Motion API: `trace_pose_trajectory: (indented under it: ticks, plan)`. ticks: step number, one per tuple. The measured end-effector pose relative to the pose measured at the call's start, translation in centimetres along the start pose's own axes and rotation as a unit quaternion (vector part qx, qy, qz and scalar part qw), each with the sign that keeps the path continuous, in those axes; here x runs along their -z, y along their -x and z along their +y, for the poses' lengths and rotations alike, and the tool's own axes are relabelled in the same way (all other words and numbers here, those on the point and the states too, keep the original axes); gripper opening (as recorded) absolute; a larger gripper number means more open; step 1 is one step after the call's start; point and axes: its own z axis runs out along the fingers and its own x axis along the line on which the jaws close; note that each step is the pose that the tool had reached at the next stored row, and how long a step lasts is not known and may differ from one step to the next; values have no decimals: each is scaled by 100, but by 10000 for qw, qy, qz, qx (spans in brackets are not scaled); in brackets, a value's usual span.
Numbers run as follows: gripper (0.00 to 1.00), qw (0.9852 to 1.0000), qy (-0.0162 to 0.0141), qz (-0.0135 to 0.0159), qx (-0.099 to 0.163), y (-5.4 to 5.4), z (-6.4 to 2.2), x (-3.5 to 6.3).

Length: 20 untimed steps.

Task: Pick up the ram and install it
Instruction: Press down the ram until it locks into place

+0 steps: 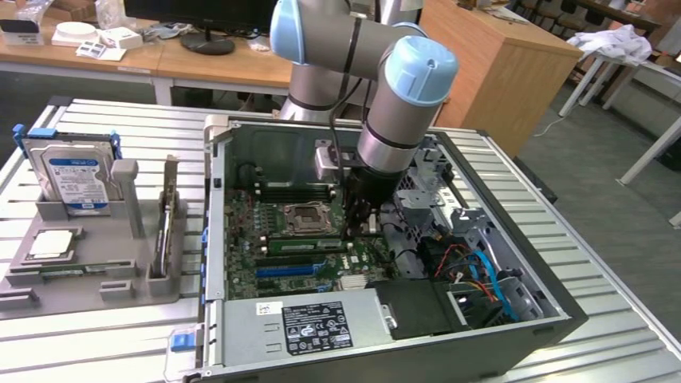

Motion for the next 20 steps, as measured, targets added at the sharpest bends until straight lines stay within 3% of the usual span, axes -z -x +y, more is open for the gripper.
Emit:
trace_pose_trajectory:
  ticks: [14, 20]
  plan:
    - [11, 10000, 1, -1, -1, 0, 0, -4]
    - [11, 10000, 1, 1, -1, 6, 0, 109]
